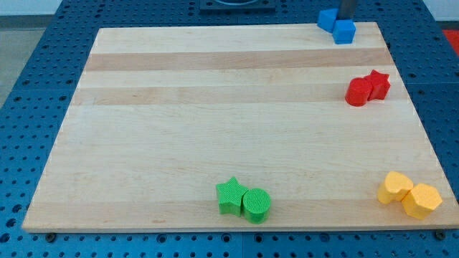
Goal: Separate blue cube and blue triangle
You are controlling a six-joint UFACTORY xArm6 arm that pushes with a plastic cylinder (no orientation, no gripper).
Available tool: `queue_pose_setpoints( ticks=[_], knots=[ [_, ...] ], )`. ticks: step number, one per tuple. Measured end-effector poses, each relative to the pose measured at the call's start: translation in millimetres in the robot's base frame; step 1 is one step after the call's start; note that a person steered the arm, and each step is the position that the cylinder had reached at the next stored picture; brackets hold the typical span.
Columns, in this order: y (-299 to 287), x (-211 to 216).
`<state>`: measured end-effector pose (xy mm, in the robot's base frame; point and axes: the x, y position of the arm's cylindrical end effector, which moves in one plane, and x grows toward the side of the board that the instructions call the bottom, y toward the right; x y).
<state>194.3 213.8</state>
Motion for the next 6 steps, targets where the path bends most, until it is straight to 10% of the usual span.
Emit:
queue_pose_setpoints(
  ticks=[6],
  knots=[
    [40,-3]
  ],
)
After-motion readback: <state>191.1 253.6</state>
